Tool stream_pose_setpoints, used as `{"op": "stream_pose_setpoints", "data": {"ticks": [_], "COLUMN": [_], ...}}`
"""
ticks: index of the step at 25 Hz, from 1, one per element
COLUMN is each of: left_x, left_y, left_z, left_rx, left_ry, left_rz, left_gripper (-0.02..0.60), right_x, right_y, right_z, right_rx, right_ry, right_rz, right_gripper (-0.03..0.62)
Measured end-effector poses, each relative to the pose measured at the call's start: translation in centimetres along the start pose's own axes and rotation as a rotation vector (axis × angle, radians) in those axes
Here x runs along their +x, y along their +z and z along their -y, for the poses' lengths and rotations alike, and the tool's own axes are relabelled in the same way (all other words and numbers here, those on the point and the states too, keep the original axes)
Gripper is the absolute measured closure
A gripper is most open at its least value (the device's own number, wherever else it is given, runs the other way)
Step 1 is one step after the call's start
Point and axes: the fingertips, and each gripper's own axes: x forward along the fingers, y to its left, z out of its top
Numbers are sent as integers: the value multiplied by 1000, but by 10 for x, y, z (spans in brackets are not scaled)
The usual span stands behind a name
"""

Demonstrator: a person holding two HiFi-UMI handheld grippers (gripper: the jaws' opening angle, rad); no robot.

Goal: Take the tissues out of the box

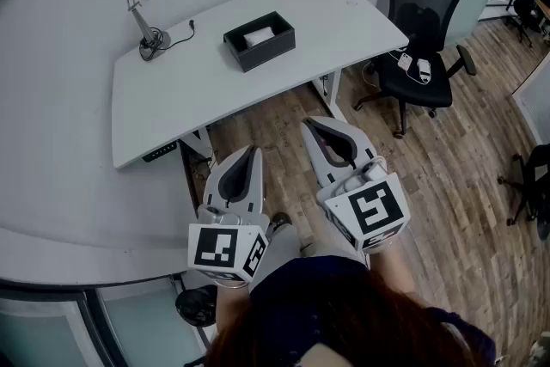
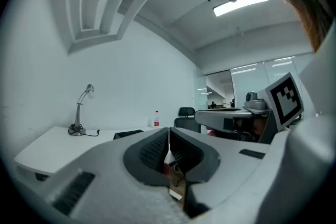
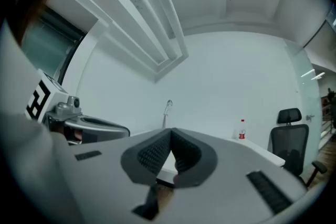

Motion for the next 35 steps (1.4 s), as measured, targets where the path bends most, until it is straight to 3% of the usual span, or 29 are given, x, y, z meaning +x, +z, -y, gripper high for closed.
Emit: {"op": "stream_pose_setpoints", "data": {"ticks": [9, 35], "left_x": [13, 65], "left_y": [0, 3], "left_z": [-14, -102], "left_rx": [-3, -25], "left_ry": [3, -10], "left_rz": [-3, 17], "left_gripper": [557, 555], "right_x": [13, 114], "right_y": [-1, -11], "right_z": [6, 11], "right_rx": [73, 16], "right_ry": [2, -3], "right_rz": [8, -44], "right_gripper": [576, 576]}}
